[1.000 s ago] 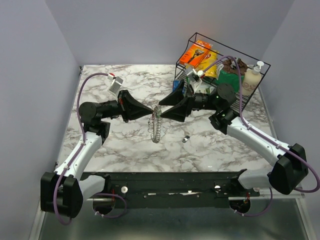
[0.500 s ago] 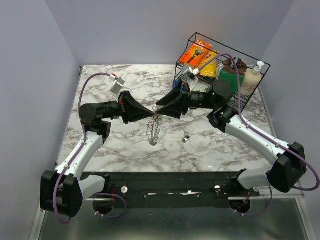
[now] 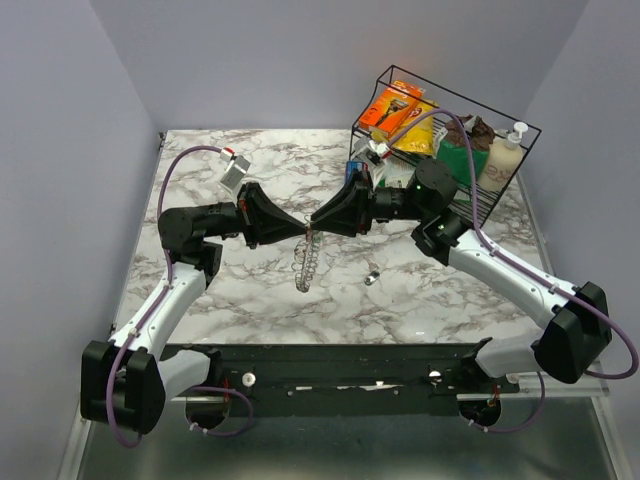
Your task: Put the keys on the keyring
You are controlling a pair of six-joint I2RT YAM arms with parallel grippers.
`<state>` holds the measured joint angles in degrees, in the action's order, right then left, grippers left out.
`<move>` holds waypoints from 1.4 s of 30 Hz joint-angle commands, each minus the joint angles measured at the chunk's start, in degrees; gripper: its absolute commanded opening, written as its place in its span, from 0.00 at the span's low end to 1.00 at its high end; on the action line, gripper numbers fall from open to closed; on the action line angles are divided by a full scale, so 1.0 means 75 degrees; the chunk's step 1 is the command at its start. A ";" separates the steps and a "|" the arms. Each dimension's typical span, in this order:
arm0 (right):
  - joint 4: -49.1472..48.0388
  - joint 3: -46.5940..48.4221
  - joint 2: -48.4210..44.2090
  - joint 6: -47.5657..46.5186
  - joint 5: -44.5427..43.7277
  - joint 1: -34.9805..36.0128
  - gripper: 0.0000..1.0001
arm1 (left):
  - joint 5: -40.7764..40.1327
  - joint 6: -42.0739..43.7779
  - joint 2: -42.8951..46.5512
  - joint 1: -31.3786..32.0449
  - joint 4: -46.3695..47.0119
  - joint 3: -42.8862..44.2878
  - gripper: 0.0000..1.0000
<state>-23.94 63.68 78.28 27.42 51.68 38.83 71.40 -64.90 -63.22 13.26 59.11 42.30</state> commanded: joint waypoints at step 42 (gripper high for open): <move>-0.1436 -0.0815 -0.0781 0.0692 -0.1090 0.0108 0.01 | -0.0156 0.1529 0.0566 0.0025 -0.2702 0.0910 0.70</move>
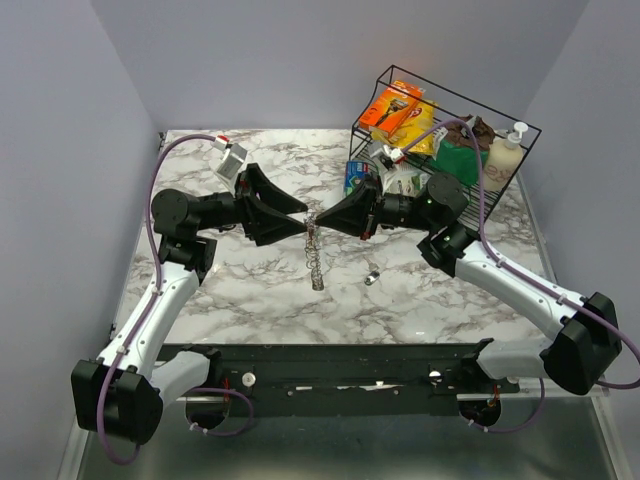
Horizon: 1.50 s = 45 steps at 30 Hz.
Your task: Put the keys on the keyring
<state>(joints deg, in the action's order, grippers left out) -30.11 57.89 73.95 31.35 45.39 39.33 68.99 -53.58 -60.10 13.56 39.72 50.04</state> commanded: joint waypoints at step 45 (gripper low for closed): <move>-0.0450 0.0086 -0.0005 0.0261 -0.0309 0.0041 0.01 | 0.0949 0.1789 0.0782 -0.0015 -0.2718 0.0219 0.69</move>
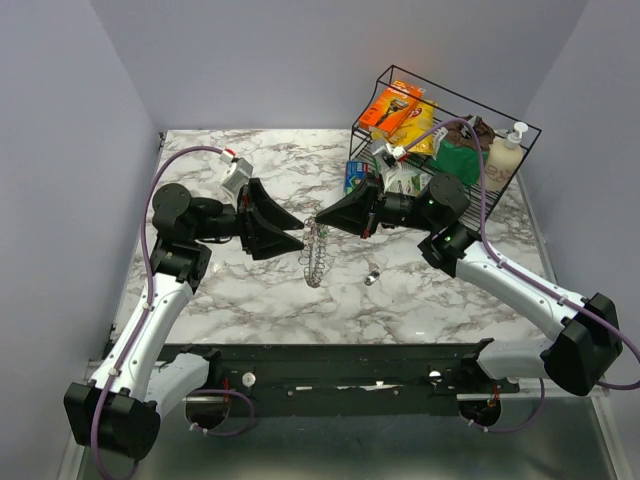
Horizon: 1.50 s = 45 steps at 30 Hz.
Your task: Put the keys on the keyring
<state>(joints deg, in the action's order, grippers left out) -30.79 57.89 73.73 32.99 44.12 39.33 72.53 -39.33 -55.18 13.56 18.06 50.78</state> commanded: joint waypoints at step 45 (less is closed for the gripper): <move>-0.0524 0.0133 0.0130 0.0171 0.0012 0.0041 0.01 | -0.0214 -0.0486 -0.0248 0.0160 0.1236 0.0189 0.68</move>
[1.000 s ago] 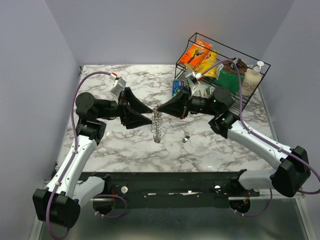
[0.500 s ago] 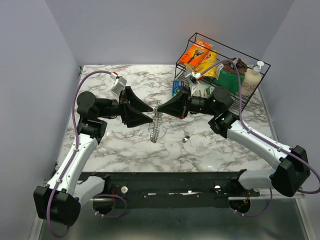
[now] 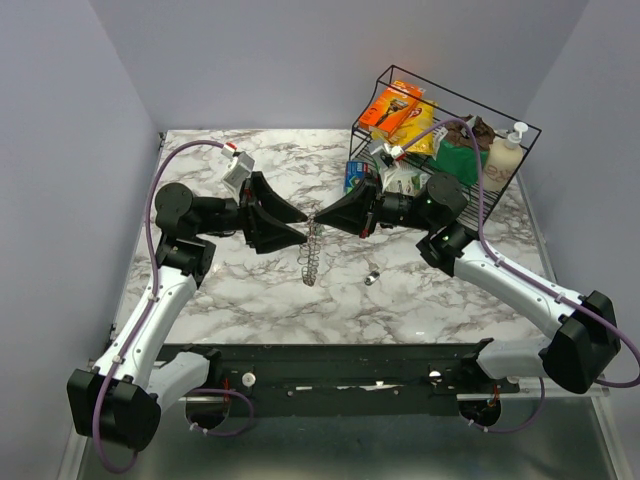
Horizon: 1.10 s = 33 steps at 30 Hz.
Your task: Put the keys on the keyring
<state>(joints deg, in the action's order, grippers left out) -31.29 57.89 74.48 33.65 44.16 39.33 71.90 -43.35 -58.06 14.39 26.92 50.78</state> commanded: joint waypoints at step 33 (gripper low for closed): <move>-0.1172 0.0508 0.0464 0.0201 0.0861 0.0041 0.01 | -0.0668 0.1433 0.0464 -0.0571 -0.1960 0.1138 0.38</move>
<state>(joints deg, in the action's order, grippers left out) -35.97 59.83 76.77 34.98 46.74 39.42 69.08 -35.09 -56.25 11.90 14.50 57.04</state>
